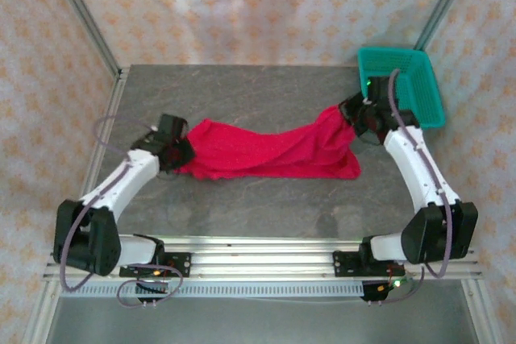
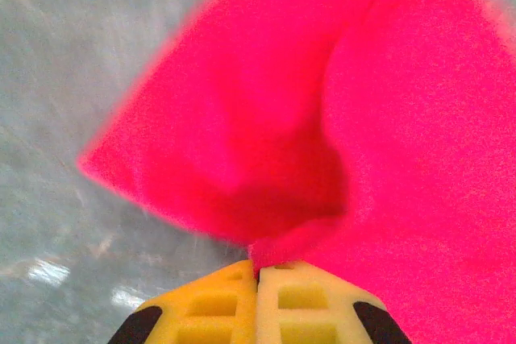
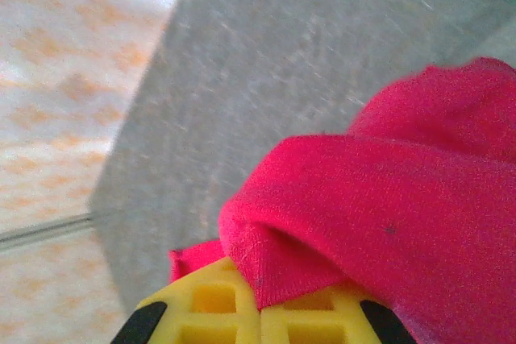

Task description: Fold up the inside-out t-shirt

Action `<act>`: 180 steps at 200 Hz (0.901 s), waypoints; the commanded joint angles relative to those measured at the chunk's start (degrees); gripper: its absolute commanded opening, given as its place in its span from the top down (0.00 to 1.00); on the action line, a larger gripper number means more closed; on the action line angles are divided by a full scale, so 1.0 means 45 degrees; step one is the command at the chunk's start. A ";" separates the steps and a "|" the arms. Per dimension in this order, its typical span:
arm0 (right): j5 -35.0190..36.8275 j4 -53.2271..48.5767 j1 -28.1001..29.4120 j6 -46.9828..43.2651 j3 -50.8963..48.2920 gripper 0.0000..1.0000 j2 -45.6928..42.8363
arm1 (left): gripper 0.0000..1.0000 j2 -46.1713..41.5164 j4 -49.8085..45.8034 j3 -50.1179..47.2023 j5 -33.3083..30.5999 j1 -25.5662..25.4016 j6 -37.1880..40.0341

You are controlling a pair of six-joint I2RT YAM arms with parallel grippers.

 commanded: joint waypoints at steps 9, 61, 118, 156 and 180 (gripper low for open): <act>-0.1832 -0.0491 -0.1386 0.0211 0.3477 1.00 0.0402 | 1.00 -0.1549 -0.1052 0.4595 -0.0130 0.2801 0.0149; -0.3470 0.0253 -0.1849 0.1156 0.5330 1.00 0.0299 | 1.00 -0.0319 -0.1555 0.9499 0.2042 0.3925 -0.0144; -0.5449 0.1890 -0.2049 0.1993 0.5875 1.00 -0.0959 | 1.00 -0.1577 -0.1943 1.0217 0.3012 0.5220 0.0316; -0.5201 0.0914 -0.2347 0.1386 0.7071 1.00 -0.1548 | 1.00 -0.1967 -0.2545 1.1475 0.2822 0.5369 0.1233; -0.4928 0.0913 -0.2354 0.1244 0.6299 1.00 -0.1500 | 1.00 -0.1669 -0.2586 1.1012 0.3277 0.5360 0.1252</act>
